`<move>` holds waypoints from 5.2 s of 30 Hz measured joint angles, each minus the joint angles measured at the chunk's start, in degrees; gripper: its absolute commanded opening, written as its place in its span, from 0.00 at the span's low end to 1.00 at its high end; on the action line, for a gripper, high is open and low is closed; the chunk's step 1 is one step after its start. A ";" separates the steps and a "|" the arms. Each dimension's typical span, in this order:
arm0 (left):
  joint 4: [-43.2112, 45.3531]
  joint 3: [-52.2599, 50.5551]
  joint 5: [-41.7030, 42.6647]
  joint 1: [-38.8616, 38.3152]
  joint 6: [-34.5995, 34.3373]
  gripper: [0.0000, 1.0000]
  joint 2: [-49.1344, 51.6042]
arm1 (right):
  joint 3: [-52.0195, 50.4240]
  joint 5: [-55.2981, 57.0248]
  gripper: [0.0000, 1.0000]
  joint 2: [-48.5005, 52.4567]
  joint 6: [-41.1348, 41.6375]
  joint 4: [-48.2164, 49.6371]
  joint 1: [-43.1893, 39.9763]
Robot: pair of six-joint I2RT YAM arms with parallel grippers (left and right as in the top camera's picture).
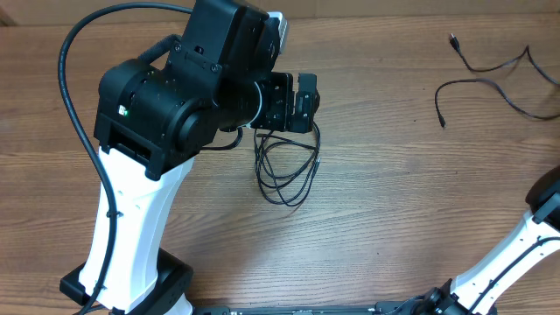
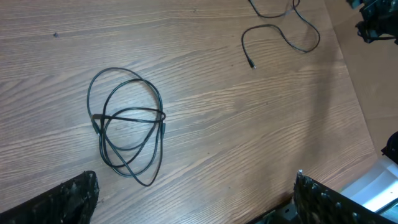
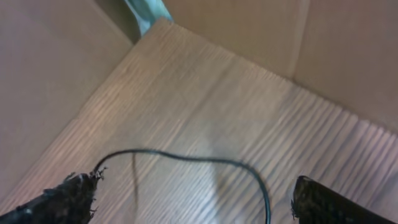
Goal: Untangle cables
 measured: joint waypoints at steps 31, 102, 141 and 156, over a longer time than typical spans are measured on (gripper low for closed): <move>0.00 0.00 0.00 0.00 0.00 1.00 0.00 | 0.00 -1.44 1.00 0.13 -13.14 -38.77 0.96; 0.00 0.00 -0.02 0.00 0.00 1.00 0.00 | -30.18 -4.85 1.00 3.32 -17.05 35.12 4.15; 0.00 -0.04 -0.02 0.00 0.00 1.00 0.00 | -34.29 -47.69 1.00 -31.61 -16.15 -22.84 28.33; 0.00 -0.04 -0.02 0.00 0.00 1.00 0.00 | -43.56 -17.81 1.00 -31.61 -16.79 -14.36 58.62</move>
